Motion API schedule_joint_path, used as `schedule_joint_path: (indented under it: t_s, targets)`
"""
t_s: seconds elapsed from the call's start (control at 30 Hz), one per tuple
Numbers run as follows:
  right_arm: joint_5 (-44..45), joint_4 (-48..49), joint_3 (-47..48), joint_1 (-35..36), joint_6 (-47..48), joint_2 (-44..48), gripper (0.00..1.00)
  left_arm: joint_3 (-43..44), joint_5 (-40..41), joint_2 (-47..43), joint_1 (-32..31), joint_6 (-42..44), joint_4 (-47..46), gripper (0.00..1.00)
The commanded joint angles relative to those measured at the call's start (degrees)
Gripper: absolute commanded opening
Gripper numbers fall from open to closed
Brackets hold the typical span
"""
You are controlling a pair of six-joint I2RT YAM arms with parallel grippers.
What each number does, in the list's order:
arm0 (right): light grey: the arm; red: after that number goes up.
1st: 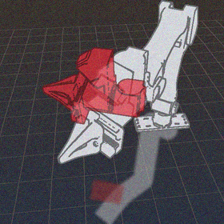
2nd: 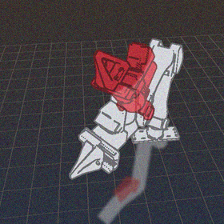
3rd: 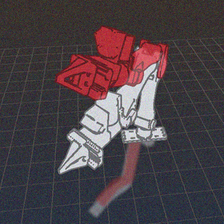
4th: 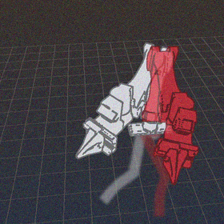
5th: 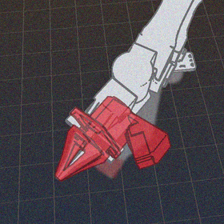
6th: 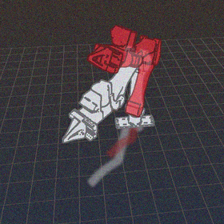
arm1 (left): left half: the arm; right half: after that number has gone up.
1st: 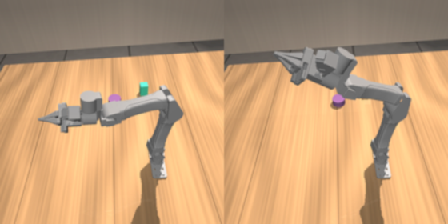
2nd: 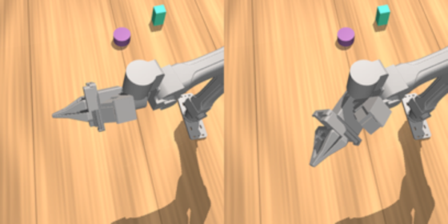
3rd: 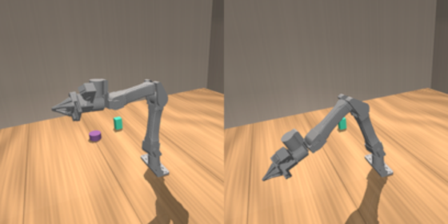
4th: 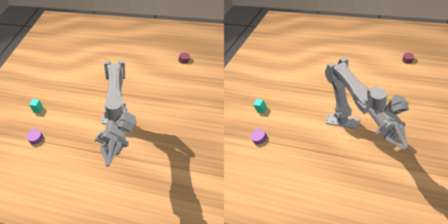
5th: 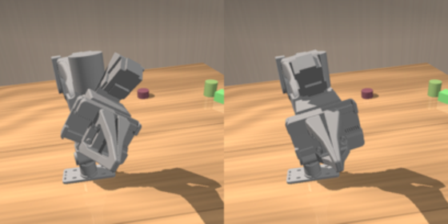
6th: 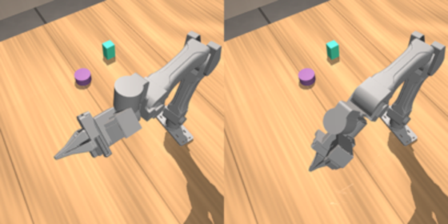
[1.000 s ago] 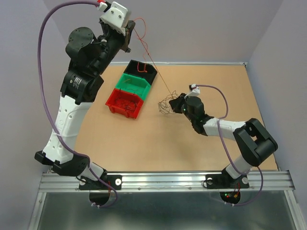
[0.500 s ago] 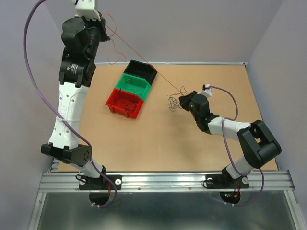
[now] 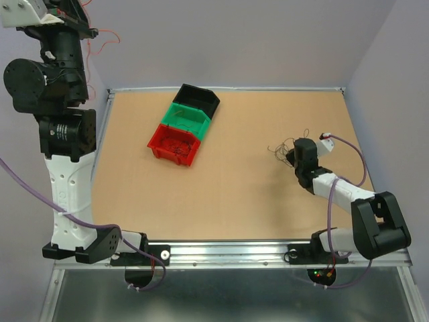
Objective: Untangle the cables
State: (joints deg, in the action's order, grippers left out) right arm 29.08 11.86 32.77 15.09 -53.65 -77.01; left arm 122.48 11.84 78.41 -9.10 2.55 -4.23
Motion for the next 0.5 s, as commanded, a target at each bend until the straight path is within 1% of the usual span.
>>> schedule_joint_path:
  t_s: [0.0, 0.03, 0.07, 0.1, 0.17, 0.2, 0.23, 0.33, 0.47]
  targets:
    - [-2.3, 0.3, 1.4, 0.5, 5.9, 3.5, 0.18, -1.7, -18.6, 0.9, 0.1, 0.1, -3.9, 0.00]
    - [-4.7, 0.4, 1.8, 0.5, 7.8, 4.1, 0.32, -1.7, -19.8, 1.3, 0.1, 0.1, -3.9, 0.00]
    - [-8.9, 1.5, 1.6, 0.5, 9.2, 4.8, 0.46, -1.3, -20.3, 2.4, 0.1, 0.0, -3.5, 0.00]
    - [-10.3, 2.5, 0.8, 0.5, 10.5, 6.5, 0.72, -0.7, -20.6, 3.1, 0.1, -0.1, -3.0, 0.00]
    - [-13.1, 8.0, -1.9, 0.5, 11.5, 9.1, 0.96, 0.7, -20.4, 4.5, 0.1, 0.0, -1.8, 0.00]
    - [-13.4, 9.7, -4.3, 0.5, 12.2, 11.6, 1.00, 0.7, -20.0, 5.4, 0.1, 0.1, -1.8, 0.00]
    - [-13.9, 11.4, -5.0, 0.5, 12.4, 12.7, 1.00, 0.7, -19.9, 5.8, 0.1, 0.2, -1.8, 0.00]
    - [-14.6, 11.5, -5.4, 0.5, 13.3, 14.7, 1.00, 1.6, -20.0, 7.2, 0.1, -0.1, -2.3, 0.00]
    - [-16.9, 12.9, -6.0, 0.5, 13.4, 14.8, 1.00, 2.9, -21.1, 8.9, 0.1, 0.0, -3.5, 0.00]
